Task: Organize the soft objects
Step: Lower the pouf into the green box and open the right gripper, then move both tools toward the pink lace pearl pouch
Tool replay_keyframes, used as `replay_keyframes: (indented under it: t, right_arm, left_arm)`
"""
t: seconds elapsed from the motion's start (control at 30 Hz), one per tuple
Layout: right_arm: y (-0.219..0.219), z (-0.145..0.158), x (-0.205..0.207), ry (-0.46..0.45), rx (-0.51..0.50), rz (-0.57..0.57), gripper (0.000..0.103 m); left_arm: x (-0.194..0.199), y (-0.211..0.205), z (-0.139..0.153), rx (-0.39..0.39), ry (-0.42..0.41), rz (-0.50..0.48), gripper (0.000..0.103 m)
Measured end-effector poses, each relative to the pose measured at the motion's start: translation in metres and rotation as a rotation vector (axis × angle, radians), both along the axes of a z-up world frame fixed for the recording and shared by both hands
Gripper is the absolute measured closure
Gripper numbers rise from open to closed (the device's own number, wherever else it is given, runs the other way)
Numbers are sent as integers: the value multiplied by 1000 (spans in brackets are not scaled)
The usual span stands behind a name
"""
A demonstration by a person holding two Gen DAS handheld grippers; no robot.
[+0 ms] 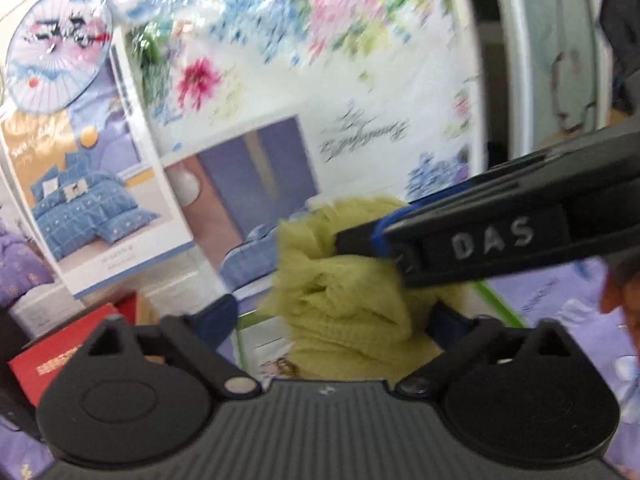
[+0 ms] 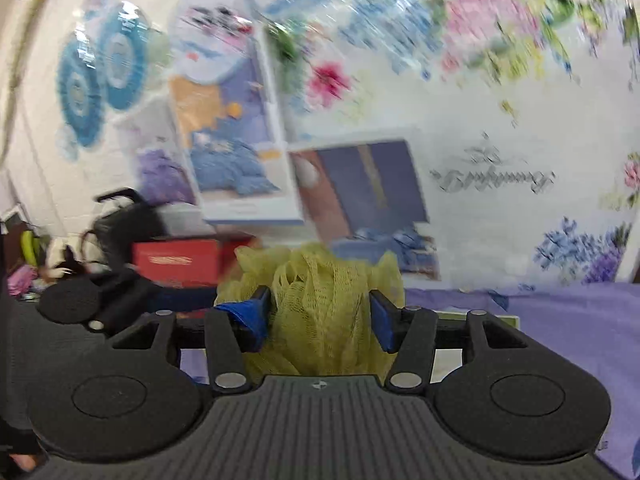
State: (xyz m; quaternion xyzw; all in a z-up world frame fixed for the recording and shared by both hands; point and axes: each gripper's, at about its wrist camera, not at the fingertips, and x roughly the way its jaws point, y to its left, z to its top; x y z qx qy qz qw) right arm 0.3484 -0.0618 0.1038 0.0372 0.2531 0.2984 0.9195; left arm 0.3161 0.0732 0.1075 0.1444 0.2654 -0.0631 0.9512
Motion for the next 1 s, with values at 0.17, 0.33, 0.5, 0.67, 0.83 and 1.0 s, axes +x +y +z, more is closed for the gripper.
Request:
replay_keyframes:
  t: [0.17, 0.33, 0.5, 0.67, 0.83, 1.0]
  right_arm:
    - [-17, -1, 5, -33, 47, -39, 65]
    - [-19, 3, -16, -77, -19, -27, 64]
    - [-25, 5, -50, -95, -72, -39, 64]
    - [-34, 9, -92, -105, -100, -49, 63]
    - [-49, 14, -139, -138, -86, -60, 62]
    - [-64, -8, -198, -178, -76, -76, 61]
  left_arm:
    - [-4, 12, -4, -6, -14, 50, 1]
    - [-27, 11, 8, -23, -66, 43, 1]
    - [-74, 9, 24, -59, -125, 25, 1]
    - [-122, 6, 35, -59, -183, 9, 1]
    - [-169, 10, 37, -69, -221, 5, 1]
    - [-215, 18, 14, -72, -203, 34, 1]
